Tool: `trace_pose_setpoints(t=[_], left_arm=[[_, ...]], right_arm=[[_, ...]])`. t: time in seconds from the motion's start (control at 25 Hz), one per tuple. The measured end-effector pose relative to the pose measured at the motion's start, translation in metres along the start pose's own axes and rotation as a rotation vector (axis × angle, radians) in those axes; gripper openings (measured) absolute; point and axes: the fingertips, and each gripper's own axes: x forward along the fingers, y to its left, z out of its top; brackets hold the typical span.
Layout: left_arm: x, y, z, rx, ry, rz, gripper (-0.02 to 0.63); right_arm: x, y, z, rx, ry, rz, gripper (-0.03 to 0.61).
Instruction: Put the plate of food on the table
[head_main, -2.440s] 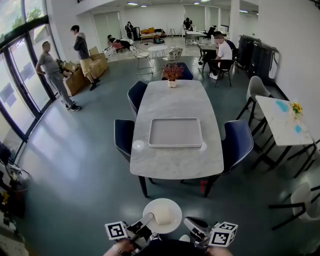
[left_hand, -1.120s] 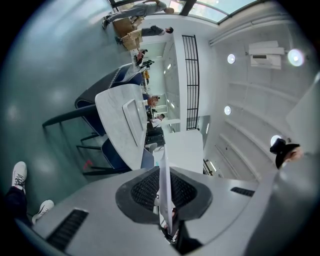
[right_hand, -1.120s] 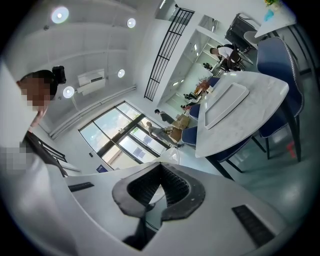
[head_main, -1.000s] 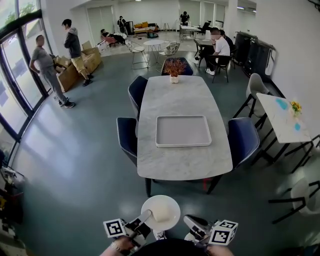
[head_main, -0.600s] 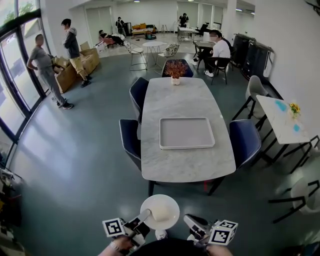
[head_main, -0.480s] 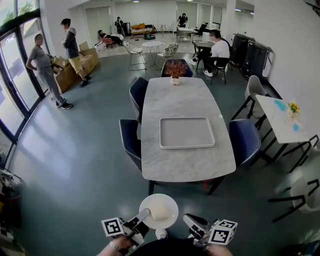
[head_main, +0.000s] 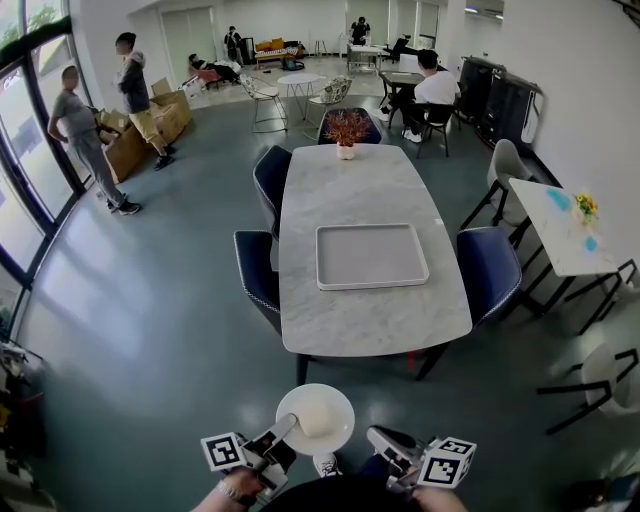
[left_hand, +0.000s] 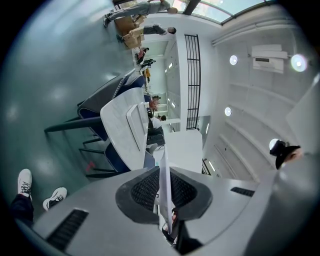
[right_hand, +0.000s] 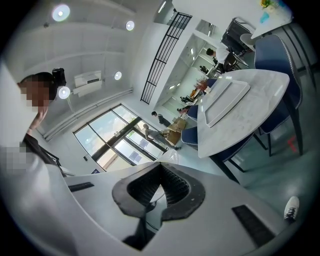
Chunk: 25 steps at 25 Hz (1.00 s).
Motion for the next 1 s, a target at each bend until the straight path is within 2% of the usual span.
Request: trace_pose_setpoints(t=[1.0], left_arm=[[0.085,-0.019,-0.018,0.013,-0.062,-0.005,0.029]], right_arm=[[-0.033,-0.039,0.078,0.007,0.048,0.042,0.011]])
